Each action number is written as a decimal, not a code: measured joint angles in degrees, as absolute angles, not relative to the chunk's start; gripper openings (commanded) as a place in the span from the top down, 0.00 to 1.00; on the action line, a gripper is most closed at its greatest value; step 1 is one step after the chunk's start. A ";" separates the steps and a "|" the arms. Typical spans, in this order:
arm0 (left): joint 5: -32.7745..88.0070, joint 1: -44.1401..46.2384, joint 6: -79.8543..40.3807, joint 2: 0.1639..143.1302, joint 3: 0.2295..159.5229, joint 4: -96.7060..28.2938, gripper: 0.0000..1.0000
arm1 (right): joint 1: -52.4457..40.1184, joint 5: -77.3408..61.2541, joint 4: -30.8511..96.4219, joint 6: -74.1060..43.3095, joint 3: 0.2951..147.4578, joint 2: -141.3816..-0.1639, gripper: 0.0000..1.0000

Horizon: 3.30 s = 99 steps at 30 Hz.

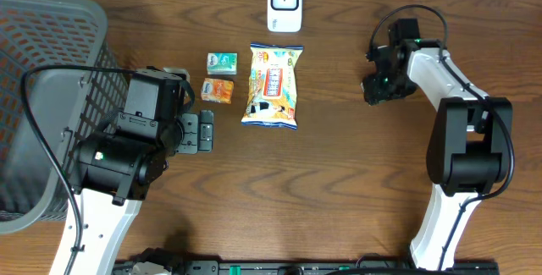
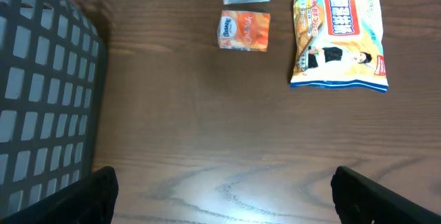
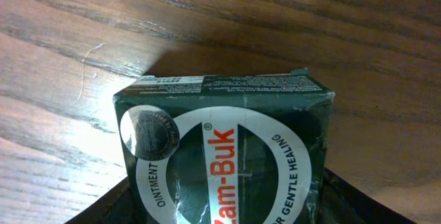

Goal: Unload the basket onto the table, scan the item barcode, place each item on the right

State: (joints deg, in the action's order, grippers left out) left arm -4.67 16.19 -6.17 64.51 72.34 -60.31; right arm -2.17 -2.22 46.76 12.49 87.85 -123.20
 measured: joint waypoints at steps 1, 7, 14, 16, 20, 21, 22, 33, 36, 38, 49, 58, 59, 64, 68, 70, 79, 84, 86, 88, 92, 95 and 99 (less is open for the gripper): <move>-4.67 16.19 -6.17 64.51 72.34 -60.31 0.02 | -2.20 -1.96 46.59 12.29 87.66 -123.11 0.39; -4.67 16.19 -6.17 64.51 72.34 -60.31 0.02 | -2.33 -1.61 46.59 10.92 87.55 -122.93 0.48; -4.67 16.19 -6.17 64.51 72.34 -60.31 0.02 | -2.28 -2.37 46.48 8.12 87.53 -122.85 0.49; -4.67 16.19 -6.17 64.51 72.34 -60.31 0.02 | -2.15 -3.31 46.57 7.73 87.53 -122.76 0.48; -4.67 16.19 -6.17 64.51 72.34 -60.31 0.02 | -2.17 -7.86 46.89 7.27 87.11 -122.10 0.45; -4.67 16.19 -6.17 64.51 72.34 -60.31 0.02 | -2.17 -9.28 46.92 7.18 86.83 -121.84 0.45; -4.67 16.19 -6.17 64.51 72.34 -60.31 0.02 | -2.17 -10.76 47.03 7.03 86.52 -121.64 0.44; -4.67 16.19 -6.17 64.51 72.34 -60.31 0.02 | -2.20 -34.30 47.05 6.42 84.73 -116.29 0.46; -4.67 16.19 -6.17 64.51 72.34 -60.31 0.02 | -2.24 -43.55 46.96 6.42 84.73 -114.50 0.47; -4.67 16.19 -6.17 64.51 72.34 -60.31 0.02 | -2.28 -49.93 46.94 6.42 84.73 -114.21 0.47; -4.67 16.19 -6.17 64.51 72.34 -60.31 0.02 | -3.20 -73.58 45.32 6.24 84.71 -114.21 0.47; -4.67 16.19 -6.17 64.51 72.34 -60.34 0.02 | -6.76 -82.50 39.94 3.55 84.71 -114.21 0.45; -4.67 16.19 -6.17 64.51 72.34 -60.31 0.02 | -7.14 -82.72 38.87 2.94 84.71 -114.21 0.45; -4.67 16.19 -6.17 64.51 72.34 -60.34 0.02 | -8.25 -82.48 34.61 -1.02 84.71 -114.21 0.45; -4.67 16.19 -6.17 64.51 72.34 -60.31 0.02 | -8.86 -81.38 32.97 -3.70 84.71 -114.21 0.45; -4.67 16.19 -6.17 64.51 72.34 -60.31 0.02 | -9.21 -80.75 32.67 -4.47 84.71 -114.21 0.45; -4.67 16.19 -6.17 64.51 72.34 -60.31 0.02 | -10.11 -79.68 32.42 -5.69 84.71 -114.21 0.45; -4.67 16.19 -6.17 64.51 72.34 -60.31 0.02 | -10.20 -79.68 32.42 -5.72 84.71 -114.21 0.45; -4.67 16.19 -6.17 64.51 72.34 -60.31 0.02 | -10.22 -79.66 32.40 -5.72 84.71 -114.21 0.45; -4.67 16.19 -6.17 64.51 72.34 -60.31 0.02 | -10.22 -79.57 32.40 -5.72 84.71 -114.21 0.46; -4.67 16.19 -6.17 64.51 72.34 -60.31 0.02 | -10.22 -78.46 32.40 -5.76 84.71 -114.21 0.47; -4.67 16.19 -6.17 64.51 72.34 -60.31 0.02 | -10.26 -75.70 32.34 -6.85 84.71 -114.21 0.49; -4.67 16.19 -6.17 64.51 72.34 -60.31 0.02 | -10.98 -66.41 32.25 -9.69 84.71 -114.21 0.46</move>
